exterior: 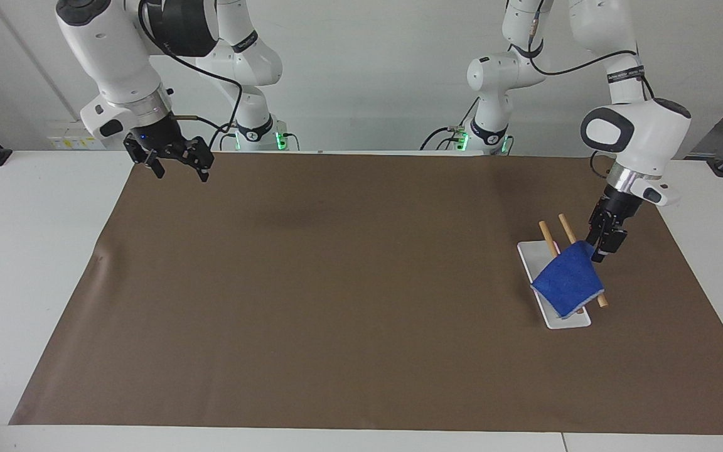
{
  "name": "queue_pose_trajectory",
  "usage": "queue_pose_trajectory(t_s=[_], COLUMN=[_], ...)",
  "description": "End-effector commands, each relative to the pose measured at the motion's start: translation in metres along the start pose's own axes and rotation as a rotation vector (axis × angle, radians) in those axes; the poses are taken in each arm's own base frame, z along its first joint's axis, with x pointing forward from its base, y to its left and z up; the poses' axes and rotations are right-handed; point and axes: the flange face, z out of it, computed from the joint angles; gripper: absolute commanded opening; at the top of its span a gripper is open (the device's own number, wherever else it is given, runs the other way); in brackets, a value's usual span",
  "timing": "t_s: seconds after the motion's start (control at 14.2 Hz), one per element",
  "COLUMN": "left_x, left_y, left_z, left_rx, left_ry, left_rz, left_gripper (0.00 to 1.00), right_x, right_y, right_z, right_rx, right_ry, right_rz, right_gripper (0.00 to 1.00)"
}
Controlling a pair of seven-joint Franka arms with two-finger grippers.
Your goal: Right arm passes towel to left arm to hang
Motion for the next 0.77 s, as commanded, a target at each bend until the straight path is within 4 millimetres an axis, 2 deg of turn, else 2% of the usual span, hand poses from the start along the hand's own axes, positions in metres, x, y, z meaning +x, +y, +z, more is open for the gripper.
queue_pose_trajectory(t_s=[0.0,0.21,0.35,0.49,0.7], left_x=[0.009,0.016,0.017,0.007,-0.007], left_y=[0.025,0.060,0.080,0.097,0.107], left_z=[-0.010,-0.025,-0.035,-0.045,-0.062], left_rx=[-0.028,0.004,0.104,0.167,0.232], left_ry=[0.002,-0.023,-0.013,-0.011,-0.076], left_rz=[0.024,0.106,0.230,0.337,0.564], left_gripper=[1.00,1.00,1.00,1.00,1.00], right_x=[0.001,0.026,0.021,0.019,0.016], right_y=[0.007,0.012,0.009,0.011,-0.004], right_z=[-0.007,-0.014,-0.007,-0.002,-0.001], right_rx=[0.006,0.006,-0.023,-0.079,-0.072], right_ry=[0.020,0.001,-0.003,0.019,0.018], right_rz=[0.014,0.027,0.007,-0.021,-0.028], right_gripper=[1.00,1.00,1.00,1.00,1.00])
